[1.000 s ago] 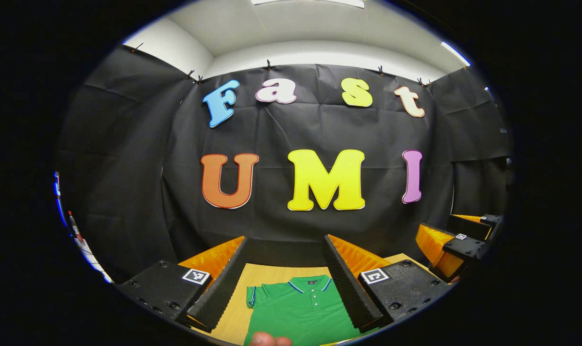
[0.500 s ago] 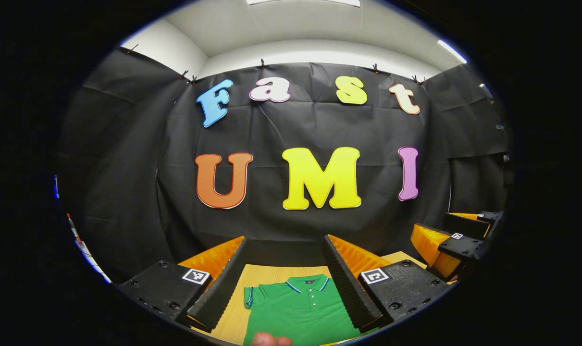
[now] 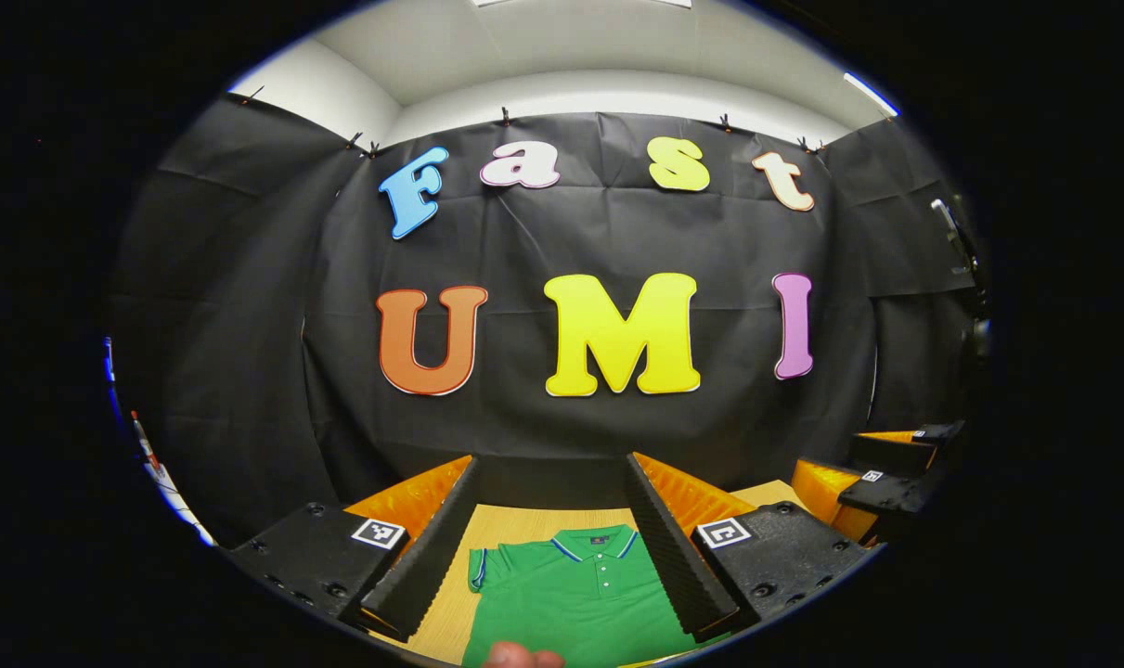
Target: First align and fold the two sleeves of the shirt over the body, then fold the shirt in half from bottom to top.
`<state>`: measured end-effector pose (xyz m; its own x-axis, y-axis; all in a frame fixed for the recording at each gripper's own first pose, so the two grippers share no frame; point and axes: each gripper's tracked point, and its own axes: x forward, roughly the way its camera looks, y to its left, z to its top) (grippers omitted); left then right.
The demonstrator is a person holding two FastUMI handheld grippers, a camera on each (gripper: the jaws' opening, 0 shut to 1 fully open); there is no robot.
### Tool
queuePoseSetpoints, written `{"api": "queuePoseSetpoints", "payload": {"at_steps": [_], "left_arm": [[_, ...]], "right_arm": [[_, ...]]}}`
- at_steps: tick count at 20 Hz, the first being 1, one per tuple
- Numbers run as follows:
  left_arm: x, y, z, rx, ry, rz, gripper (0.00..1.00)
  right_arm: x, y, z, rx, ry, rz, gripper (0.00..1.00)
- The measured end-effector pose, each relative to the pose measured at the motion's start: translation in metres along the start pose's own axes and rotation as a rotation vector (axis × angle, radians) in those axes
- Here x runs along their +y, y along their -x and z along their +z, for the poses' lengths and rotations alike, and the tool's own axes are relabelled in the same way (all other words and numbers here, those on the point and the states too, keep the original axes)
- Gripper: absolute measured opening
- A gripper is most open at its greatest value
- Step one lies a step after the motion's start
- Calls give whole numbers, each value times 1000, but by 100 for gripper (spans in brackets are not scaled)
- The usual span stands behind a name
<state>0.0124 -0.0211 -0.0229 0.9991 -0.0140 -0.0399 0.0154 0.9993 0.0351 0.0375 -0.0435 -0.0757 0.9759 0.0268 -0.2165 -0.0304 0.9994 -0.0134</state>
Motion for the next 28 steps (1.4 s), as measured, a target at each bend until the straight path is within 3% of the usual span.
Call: {"api": "queuePoseSetpoints", "payload": {"at_steps": [3,6,15,19,25,28], "left_arm": [[-4,-4,-9,13,-5,6,98],[-4,-7,-23,53,-1,23,98],[9,-11,-61,142,-44,83,98],[13,-15,-88,204,-42,112,99],[18,-15,-114,272,-81,133,100],[19,-14,-121,296,-84,137,100]], "right_arm": [[3,-21,-16,23,-2,83,96],[-9,-57,-54,122,5,104,94],[-65,-167,-183,408,-80,28,96],[-87,-212,-247,517,-62,-30,94],[-90,-250,-300,589,-22,-11,97],[-93,-256,-309,611,-55,-20,74]]}}
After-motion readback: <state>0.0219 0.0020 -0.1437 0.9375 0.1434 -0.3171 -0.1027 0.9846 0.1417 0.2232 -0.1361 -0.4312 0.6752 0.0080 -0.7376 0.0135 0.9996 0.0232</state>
